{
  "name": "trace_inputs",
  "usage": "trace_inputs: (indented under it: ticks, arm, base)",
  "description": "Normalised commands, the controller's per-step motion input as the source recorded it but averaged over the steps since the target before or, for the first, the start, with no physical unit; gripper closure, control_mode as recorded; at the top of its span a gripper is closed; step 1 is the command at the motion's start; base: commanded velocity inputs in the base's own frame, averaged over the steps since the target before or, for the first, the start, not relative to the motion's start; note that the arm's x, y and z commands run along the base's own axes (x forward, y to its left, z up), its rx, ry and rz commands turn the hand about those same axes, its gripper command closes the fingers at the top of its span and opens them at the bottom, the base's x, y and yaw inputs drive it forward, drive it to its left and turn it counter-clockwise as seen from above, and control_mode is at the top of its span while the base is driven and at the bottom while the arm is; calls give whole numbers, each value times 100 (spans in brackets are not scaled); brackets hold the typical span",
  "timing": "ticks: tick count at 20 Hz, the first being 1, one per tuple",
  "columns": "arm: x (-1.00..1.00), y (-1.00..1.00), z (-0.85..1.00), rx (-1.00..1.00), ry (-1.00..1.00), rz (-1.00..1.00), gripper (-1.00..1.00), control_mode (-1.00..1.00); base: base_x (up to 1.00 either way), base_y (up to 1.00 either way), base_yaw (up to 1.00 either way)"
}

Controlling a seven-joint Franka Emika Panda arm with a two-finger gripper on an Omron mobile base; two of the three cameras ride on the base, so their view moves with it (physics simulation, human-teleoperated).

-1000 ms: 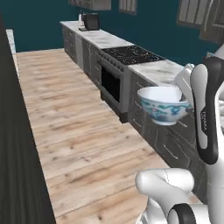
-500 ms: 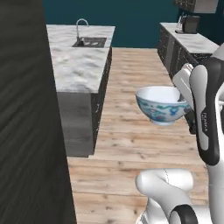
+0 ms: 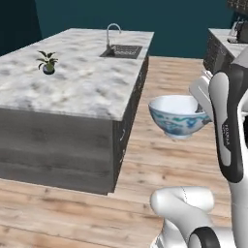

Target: Pick up the bowls from the cabinet and place each bowl in front of a stool on the dining counter.

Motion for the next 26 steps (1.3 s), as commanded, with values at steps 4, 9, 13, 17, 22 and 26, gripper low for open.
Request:
trace_inputs:
  ticks: [4,9,13,17,22,26]
  arm:
    - [0,0,0,0,0,0,100,100]
    - [0,0,0,0,0,0,100,100]
    - [0,0,0,0,0,0,100,100]
    - [0,0,0,0,0,0,100,100]
    - [0,0,0,0,0,0,100,100]
    - [0,0,0,0,0,0,100,100]
  base:
    - [100,10,37]
    - [100,26,36]
    - [100,57,30]
    - [94,92,4]
    - [54,100,-22]
    - [30,100,-45]
